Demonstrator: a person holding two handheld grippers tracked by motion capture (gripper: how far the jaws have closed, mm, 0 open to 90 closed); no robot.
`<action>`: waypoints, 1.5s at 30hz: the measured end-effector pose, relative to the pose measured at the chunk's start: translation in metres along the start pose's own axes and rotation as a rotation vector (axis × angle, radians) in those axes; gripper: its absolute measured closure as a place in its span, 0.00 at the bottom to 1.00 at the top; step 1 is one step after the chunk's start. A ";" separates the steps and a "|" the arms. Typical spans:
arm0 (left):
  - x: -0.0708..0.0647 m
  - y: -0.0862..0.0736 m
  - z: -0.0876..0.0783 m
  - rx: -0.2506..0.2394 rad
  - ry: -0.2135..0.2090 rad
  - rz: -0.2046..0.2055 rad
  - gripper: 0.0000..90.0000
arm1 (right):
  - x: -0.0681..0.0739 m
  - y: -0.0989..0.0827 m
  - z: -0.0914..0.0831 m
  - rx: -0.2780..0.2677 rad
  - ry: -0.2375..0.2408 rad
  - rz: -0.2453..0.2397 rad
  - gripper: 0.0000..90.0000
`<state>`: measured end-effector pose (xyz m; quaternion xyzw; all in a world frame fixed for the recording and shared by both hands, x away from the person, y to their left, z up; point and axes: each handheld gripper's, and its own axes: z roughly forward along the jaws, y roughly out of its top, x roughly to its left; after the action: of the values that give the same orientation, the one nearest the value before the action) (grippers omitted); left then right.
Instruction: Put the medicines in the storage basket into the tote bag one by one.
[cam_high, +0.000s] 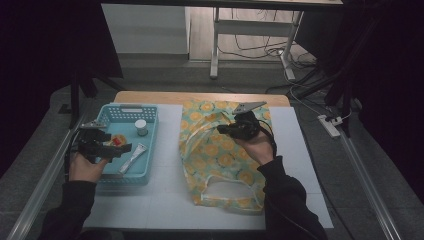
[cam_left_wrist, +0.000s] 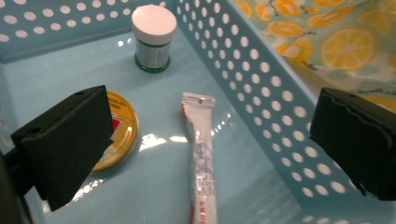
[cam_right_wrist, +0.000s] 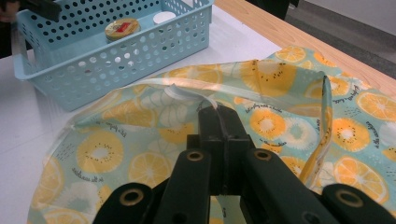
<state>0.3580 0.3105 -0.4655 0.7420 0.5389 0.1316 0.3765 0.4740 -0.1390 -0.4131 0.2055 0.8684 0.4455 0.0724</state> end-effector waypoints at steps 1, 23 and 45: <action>0.001 0.001 0.002 0.006 0.005 -0.001 0.00 | 0.000 0.000 0.000 -0.001 0.001 -0.001 1.00; 0.042 0.017 0.044 0.110 0.095 -0.012 0.00 | 0.001 0.000 0.001 -0.001 -0.003 -0.010 1.00; 0.059 0.022 0.081 0.276 0.094 0.021 0.00 | -0.001 -0.001 0.000 -0.001 0.001 -0.018 1.00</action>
<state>0.4449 0.3263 -0.5179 0.7853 0.5612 0.0947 0.2437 0.4743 -0.1399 -0.4141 0.1974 0.8701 0.4452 0.0763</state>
